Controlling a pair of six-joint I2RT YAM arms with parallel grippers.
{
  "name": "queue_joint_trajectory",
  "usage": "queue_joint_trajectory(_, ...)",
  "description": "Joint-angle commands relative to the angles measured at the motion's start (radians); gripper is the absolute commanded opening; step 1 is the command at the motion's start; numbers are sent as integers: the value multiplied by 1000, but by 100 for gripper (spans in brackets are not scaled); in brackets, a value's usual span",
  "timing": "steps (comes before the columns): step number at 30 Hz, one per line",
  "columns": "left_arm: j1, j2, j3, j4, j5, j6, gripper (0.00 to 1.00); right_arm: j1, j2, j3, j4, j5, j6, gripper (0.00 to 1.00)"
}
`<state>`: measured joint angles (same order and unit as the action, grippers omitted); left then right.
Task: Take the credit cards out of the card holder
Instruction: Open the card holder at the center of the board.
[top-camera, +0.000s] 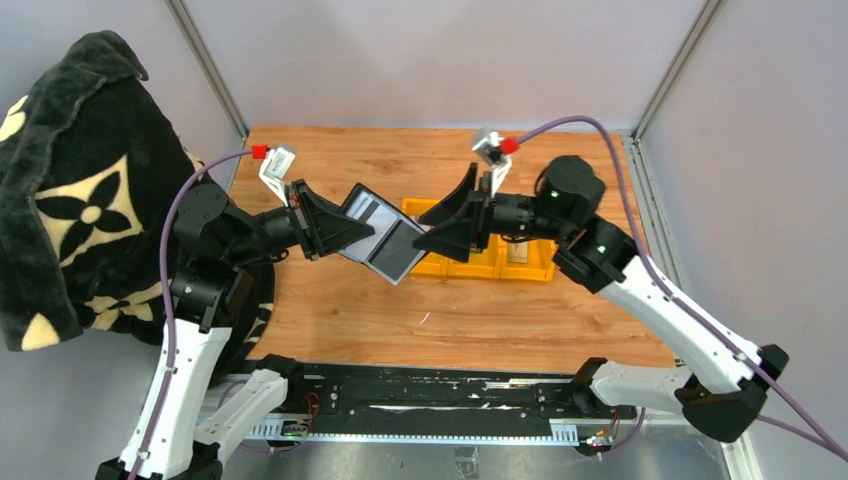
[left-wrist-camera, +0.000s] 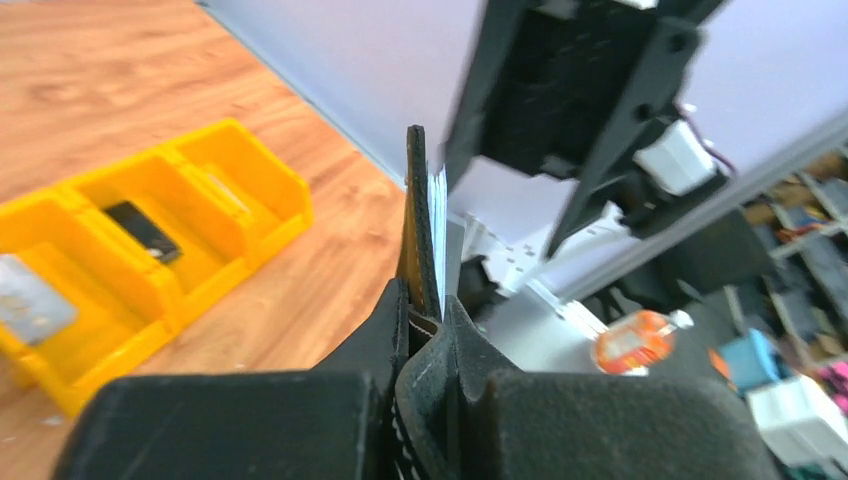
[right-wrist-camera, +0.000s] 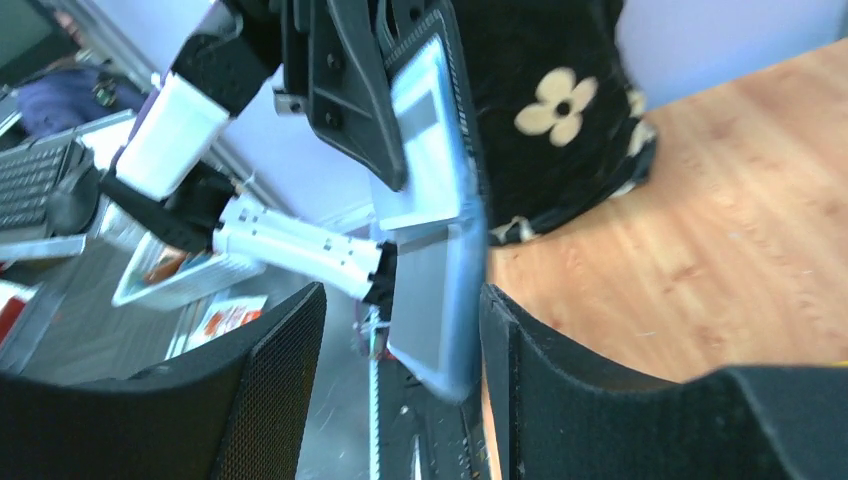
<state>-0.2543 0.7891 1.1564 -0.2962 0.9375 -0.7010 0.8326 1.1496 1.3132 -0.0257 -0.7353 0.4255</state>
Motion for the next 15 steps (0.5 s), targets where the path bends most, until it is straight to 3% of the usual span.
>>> queue_joint_trajectory(1,12,-20,45,-84,-187,179,0,-26,-113,-14,17,141,-18,61)
queue_joint_trajectory(7,12,-23,21,-67,-255,180,0,-26,-90,-38,87,128,90,56)
queue_joint_trajectory(15,12,-29,-24,38,-188,64,0,-14,37,-153,499,-29,434,50)
